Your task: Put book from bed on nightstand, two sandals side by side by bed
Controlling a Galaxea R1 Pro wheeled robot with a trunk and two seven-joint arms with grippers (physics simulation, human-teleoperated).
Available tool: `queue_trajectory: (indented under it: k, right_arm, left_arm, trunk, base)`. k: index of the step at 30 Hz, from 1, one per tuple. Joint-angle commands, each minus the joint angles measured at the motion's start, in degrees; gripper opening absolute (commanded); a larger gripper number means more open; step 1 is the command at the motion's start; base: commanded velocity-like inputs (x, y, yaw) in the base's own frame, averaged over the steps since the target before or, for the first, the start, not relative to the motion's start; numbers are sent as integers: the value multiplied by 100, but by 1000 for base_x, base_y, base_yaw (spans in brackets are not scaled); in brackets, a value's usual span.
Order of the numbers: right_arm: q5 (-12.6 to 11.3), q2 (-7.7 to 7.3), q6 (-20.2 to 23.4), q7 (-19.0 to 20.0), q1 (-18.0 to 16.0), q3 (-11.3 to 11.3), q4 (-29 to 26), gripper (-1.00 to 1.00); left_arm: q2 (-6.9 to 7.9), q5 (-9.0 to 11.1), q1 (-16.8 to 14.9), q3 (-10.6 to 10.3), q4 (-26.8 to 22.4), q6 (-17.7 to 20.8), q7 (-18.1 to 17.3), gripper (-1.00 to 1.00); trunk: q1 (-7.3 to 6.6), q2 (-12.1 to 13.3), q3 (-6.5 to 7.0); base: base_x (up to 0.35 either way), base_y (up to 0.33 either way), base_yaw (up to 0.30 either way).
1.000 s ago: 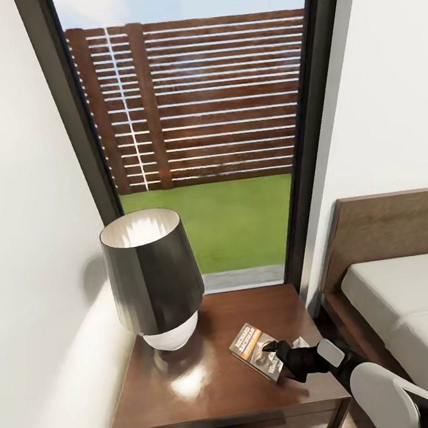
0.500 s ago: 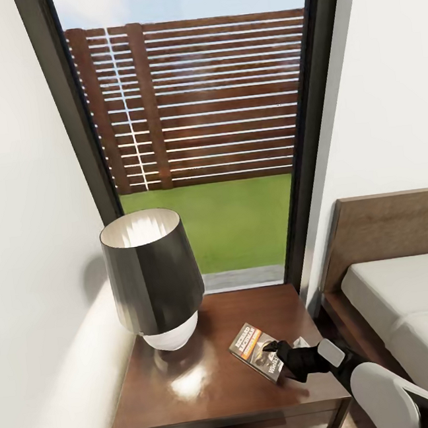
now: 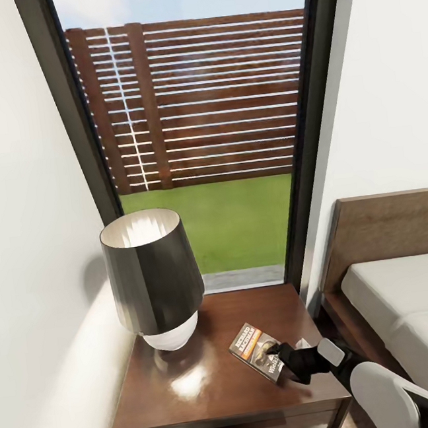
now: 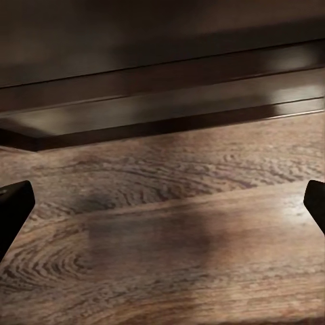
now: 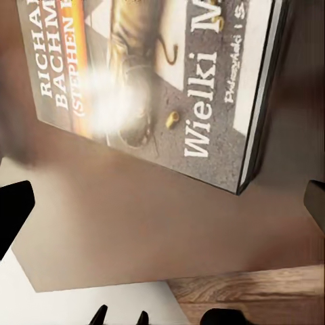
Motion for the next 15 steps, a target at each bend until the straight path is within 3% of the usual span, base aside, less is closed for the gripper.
queue_trajectory:
  k: [1,11,15]
  right_arm:
    - [-2,4,25,-71,-5,-10,-12,100]
    - [-12,26,11,-319,-39,-11,-12,100]
    - [-11,27,8,-341,-42,-11,-13,100]
  left_arm:
    - [5,59,-2,-48,-12,30,45,100]
    - [5,59,-2,-48,-12,29,44,100]
    - [5,59,-2,-48,-12,29,45,100]
  trunk:
    - [-1,-2,-5]
    - [-1,-2,-5]
    - [-89,158,66]
  base:
    - [0,0,0]
    - [0,0,0]
    - [0,0,0]
